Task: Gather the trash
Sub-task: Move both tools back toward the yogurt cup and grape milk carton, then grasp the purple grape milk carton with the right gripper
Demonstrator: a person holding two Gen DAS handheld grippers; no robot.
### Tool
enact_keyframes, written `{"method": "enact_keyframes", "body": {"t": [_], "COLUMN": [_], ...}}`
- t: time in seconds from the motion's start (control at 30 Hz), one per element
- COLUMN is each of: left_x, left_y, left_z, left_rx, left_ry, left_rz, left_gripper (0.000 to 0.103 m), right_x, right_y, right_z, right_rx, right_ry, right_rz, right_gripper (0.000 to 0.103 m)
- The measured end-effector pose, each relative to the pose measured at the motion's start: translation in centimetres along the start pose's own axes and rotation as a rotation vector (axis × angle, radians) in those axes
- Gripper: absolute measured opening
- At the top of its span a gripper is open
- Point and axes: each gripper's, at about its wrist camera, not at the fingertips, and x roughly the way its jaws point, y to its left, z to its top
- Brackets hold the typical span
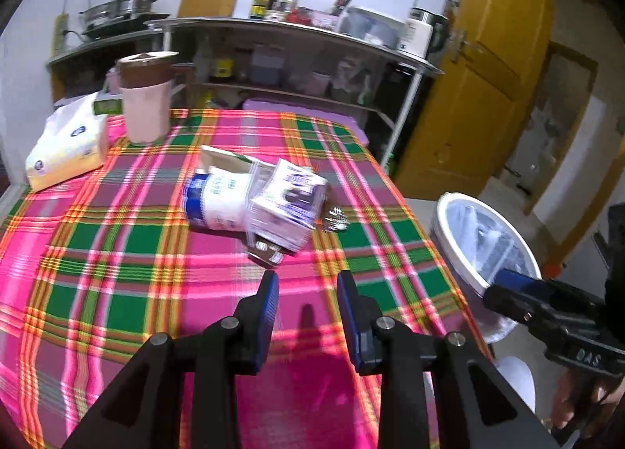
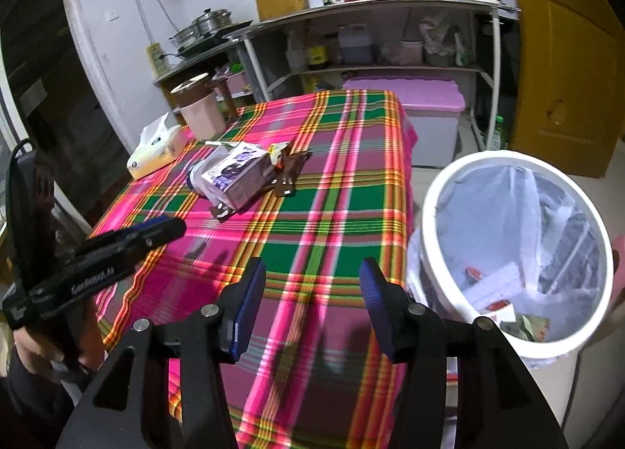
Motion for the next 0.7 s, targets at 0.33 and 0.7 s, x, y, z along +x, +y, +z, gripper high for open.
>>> {"method": "enact_keyframes", "body": {"t": [0.33, 0.7], "left_x": [2.0, 5.1], "left_y": [3.9, 6.1], "left_z": [2.3, 4.4], "left_rx": [-0.068, -0.098], "left_ry": [-0.025, -0.014], "left_rz": [0.056, 0.041], "left_gripper": [0.055, 0.062], "right_x": [1.8, 3.7], "right_y": [0.5, 0.7], "right_z": [0.9, 1.5], "right_rx": [-0.009, -0.013], "right_ry": [0.018, 0.049], "right_rz": [0.012, 0.016], "right_gripper": [0.051, 0.051]}}
